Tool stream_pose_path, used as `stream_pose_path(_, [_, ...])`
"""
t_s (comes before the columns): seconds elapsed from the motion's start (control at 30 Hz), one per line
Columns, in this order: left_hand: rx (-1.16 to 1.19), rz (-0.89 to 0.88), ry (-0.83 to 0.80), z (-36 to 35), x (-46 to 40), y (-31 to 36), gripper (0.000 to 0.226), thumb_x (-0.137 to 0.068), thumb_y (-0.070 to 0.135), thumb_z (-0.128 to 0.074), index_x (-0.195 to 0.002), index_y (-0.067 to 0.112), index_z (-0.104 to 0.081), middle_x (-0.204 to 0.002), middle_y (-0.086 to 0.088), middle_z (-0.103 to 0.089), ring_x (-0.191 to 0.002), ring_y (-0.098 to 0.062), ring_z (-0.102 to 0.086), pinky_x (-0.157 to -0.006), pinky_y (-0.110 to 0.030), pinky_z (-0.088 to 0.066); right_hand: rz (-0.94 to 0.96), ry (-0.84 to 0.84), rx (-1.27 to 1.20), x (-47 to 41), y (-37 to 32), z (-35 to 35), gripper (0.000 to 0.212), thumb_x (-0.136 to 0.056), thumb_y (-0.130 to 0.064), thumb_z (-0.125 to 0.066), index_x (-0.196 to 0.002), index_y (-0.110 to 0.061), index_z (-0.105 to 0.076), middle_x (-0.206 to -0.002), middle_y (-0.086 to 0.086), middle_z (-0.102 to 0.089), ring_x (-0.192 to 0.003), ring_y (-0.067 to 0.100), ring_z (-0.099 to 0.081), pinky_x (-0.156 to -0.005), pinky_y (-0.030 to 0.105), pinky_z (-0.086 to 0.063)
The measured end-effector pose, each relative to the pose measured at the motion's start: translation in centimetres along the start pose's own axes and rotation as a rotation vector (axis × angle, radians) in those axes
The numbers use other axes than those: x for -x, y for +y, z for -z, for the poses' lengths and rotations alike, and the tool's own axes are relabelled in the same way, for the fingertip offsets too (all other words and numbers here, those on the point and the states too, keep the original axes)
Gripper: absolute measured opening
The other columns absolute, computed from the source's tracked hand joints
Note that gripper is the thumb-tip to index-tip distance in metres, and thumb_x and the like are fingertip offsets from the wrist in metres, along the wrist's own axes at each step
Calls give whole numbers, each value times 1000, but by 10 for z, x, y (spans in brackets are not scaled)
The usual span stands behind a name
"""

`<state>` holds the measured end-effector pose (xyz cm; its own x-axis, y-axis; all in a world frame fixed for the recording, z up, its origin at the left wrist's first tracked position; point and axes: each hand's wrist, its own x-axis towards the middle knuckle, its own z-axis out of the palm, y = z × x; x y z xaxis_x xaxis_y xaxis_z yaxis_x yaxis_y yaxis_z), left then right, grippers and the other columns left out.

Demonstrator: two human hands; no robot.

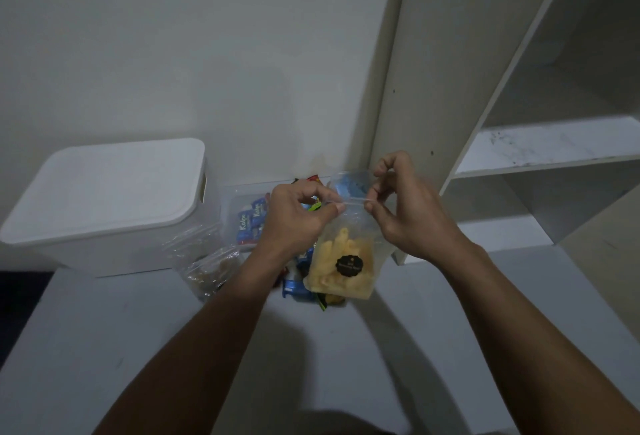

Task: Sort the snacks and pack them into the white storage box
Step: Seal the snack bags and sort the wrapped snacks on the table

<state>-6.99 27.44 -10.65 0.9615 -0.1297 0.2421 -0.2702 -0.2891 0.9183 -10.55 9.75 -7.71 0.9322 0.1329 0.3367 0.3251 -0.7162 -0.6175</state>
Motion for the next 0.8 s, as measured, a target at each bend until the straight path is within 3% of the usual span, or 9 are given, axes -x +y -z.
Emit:
stream_pose_path(0.1, [-20,-11,1,-2,1,3,5,-74,12,-80,-75,15,-76,-72,7,-70,-69,-3,-63,-69,-22,-51,-6,-28,-16,-2,-3,-3,54,-82,-7,-68,-102,-37,-28,-78,-9,-61,-77,15,-62,-72,44,-53])
stream_pose_path(0.2, [-3,-14,-25,-3,3,6,6,-75,9,-80,-80,11,-77,-70,10,-69,-61,5,-60,-61,-9,-43,-38,-35,4,-4,-3,-5,50,-80,3,-63,-100,-31,-32,-74,-9,-59,-75,18,-60,-73,46,-52])
stream_pose_path(0.37, [14,4,6,0,3,0,7,-76,13,-79,-78,20,-77,-75,9,-73,-73,-6,-68,-73,-27,-55,-30,-18,-27,-2,-3,-3,45,-81,1,-65,-99,-25,-34,-75,-6,-61,-74,16,-61,-71,44,-53])
stream_pose_path(0.47, [6,-19,18,-2,3,0,7,-75,10,-79,-75,17,-77,-74,7,-73,-71,-5,-67,-71,-23,-52,5,-20,-67,-2,-4,-7,50,-80,-5,-69,-103,-28,-31,-76,-10,-61,-75,14,-62,-73,42,-53])
stream_pose_path(0.67, [18,-23,-49,-5,4,4,5,-75,11,-80,-80,10,-78,-72,6,-72,-63,4,-61,-62,-9,-42,-39,-35,-72,-5,-5,-12,46,-80,1,-66,-99,-26,-34,-77,-6,-61,-75,15,-61,-72,44,-53])
stream_pose_path(0.8, [-6,-24,31,0,3,1,3,-76,9,-77,-74,11,-75,-70,5,-70,-64,-1,-60,-67,-23,-49,-49,-50,-78,-3,-3,-12,51,-81,-10,-73,-104,-31,-33,-82,-7,-62,-81,14,-62,-77,43,-54])
